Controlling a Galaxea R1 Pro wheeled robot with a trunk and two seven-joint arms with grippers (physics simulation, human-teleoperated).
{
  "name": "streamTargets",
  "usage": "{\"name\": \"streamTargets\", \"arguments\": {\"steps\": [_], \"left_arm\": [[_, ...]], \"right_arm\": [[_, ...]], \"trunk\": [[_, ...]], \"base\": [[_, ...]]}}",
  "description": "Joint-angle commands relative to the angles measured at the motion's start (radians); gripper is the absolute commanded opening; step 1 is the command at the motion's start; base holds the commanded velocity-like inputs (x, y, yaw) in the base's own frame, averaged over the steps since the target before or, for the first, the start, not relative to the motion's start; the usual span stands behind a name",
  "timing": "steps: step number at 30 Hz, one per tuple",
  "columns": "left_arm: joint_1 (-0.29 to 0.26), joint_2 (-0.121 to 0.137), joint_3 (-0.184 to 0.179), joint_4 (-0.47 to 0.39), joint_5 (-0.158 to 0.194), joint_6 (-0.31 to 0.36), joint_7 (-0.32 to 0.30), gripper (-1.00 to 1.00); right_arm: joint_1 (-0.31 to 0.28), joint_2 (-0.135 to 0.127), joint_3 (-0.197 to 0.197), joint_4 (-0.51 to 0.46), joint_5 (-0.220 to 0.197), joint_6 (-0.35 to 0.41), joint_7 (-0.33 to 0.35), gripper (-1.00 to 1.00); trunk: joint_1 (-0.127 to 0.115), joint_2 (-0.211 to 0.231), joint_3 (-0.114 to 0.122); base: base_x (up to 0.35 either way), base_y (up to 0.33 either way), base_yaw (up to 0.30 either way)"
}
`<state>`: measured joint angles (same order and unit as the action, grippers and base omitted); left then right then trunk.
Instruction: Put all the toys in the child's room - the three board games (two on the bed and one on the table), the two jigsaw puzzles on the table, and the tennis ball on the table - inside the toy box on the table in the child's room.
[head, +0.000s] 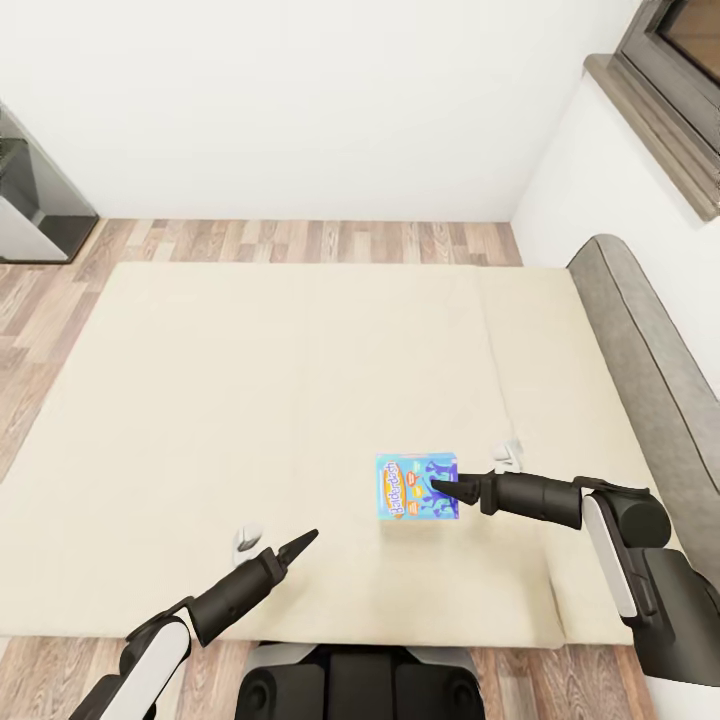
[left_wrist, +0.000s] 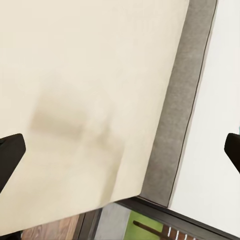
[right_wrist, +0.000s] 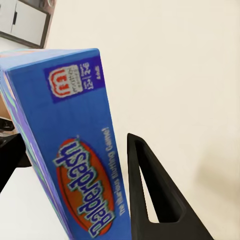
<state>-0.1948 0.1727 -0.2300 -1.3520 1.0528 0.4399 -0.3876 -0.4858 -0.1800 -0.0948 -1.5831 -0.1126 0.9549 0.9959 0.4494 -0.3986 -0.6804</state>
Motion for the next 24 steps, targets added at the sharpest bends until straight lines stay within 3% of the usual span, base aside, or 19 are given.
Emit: {"name": "streamTargets", "arguments": {"steps": [1, 24], "left_arm": [[0.000, 0.001, -0.001, 0.000, 0.010, 0.006, 0.001, 1.00], [-0.002, -0.001, -0.002, 0.001, 0.010, 0.006, 0.001, 1.00]], "right_arm": [[-0.001, 0.000, -0.001, 0.000, -0.007, 0.008, 0.002, -1.00], [-0.001, -0.002, -0.002, 0.000, -0.007, 0.010, 0.002, -1.00]], "trunk": [[0.001, -0.001, 0.001], [0.001, -0.001, 0.038]], "base": [[0.000, 0.000, 0.000], [0.000, 0.000, 0.000]]}}
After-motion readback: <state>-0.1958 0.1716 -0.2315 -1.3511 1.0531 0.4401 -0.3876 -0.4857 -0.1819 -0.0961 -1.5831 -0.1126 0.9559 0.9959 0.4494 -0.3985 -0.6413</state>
